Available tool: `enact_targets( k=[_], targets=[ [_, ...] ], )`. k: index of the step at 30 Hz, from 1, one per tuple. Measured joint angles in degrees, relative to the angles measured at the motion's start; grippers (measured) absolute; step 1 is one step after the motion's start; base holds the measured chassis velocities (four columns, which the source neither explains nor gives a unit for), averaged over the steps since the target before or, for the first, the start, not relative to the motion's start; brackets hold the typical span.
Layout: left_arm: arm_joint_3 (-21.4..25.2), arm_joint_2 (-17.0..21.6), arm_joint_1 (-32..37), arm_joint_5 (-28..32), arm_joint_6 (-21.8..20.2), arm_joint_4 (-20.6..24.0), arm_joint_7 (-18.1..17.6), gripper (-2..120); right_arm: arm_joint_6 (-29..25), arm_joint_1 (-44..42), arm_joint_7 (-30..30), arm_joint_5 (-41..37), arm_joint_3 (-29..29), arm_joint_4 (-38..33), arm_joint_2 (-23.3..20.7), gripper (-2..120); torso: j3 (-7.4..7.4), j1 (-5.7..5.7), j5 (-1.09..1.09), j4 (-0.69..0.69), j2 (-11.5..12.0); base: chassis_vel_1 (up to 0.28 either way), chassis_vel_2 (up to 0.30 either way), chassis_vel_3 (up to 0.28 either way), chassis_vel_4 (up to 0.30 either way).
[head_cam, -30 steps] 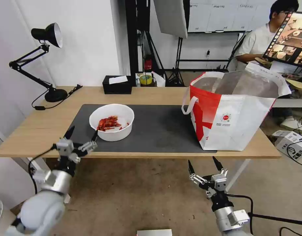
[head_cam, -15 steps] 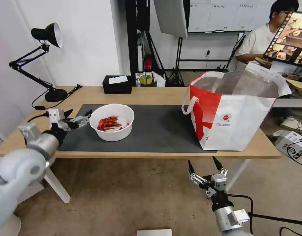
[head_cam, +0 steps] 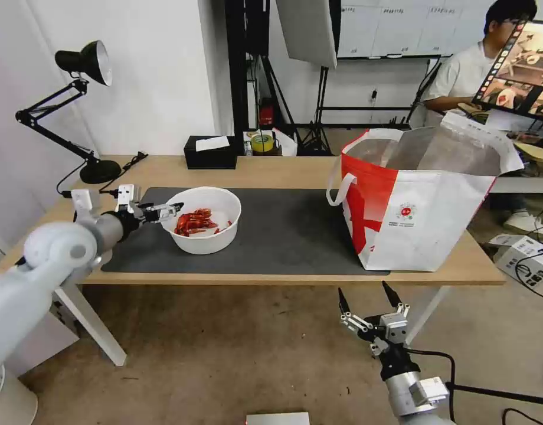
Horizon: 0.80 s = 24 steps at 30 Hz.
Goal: Pick up the trash from the table and place it into the takeout bag.
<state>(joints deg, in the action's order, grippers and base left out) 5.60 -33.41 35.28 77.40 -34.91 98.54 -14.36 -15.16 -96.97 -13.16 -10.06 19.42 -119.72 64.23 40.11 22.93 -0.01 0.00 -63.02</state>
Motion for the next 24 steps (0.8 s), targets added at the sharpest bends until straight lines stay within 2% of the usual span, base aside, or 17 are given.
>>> enact_targets(
  k=[2, 9, 14, 20, 24],
  targets=[
    [-2.2, -1.0, -3.2, 3.1, -3.4, -1.8, -3.1, 100, 0.0, 0.0, 0.0, 0.0, 0.0, 0.0, 0.0, 100, 0.0, 0.0, 0.02, 0.0, 0.0, 0.0, 0.0, 0.0, 0.0],
    [-6.6, -3.6, -8.5, 6.0, -7.5, -5.7, -7.0, 100, 0.0, 0.0, 0.0, 0.0, 0.0, 0.0, 0.0, 100, 0.0, 0.0, 0.01, 0.0, 0.0, 0.0, 0.0, 0.0, 0.0],
    [-8.9, -5.3, -10.7, 7.2, -7.7, -8.3, -9.2, 100, 0.0, 0.0, 0.0, 0.0, 0.0, 0.0, 0.0, 100, 0.0, 0.0, 0.0, 0.0, 0.0, 0.0, 0.0, 0.0, 0.0],
    [-9.9, -5.8, -11.2, 9.9, -7.7, -9.2, -10.6, 100, 0.0, 0.0, 0.0, 0.0, 0.0, 0.0, 0.0, 100, 0.0, 0.0, 0.01, 0.0, 0.0, 0.0, 0.0, 0.0, 0.0],
    [-10.3, -5.8, -11.1, 10.3, -7.6, -8.9, -10.8, 87, 0.0, 0.0, 0.0, 0.0, 0.0, 0.0, 0.0, 100, -0.01, 0.0, 0.01, 0.0, 0.0, 0.0, 0.0, 0.0, 0.0]
  ],
)
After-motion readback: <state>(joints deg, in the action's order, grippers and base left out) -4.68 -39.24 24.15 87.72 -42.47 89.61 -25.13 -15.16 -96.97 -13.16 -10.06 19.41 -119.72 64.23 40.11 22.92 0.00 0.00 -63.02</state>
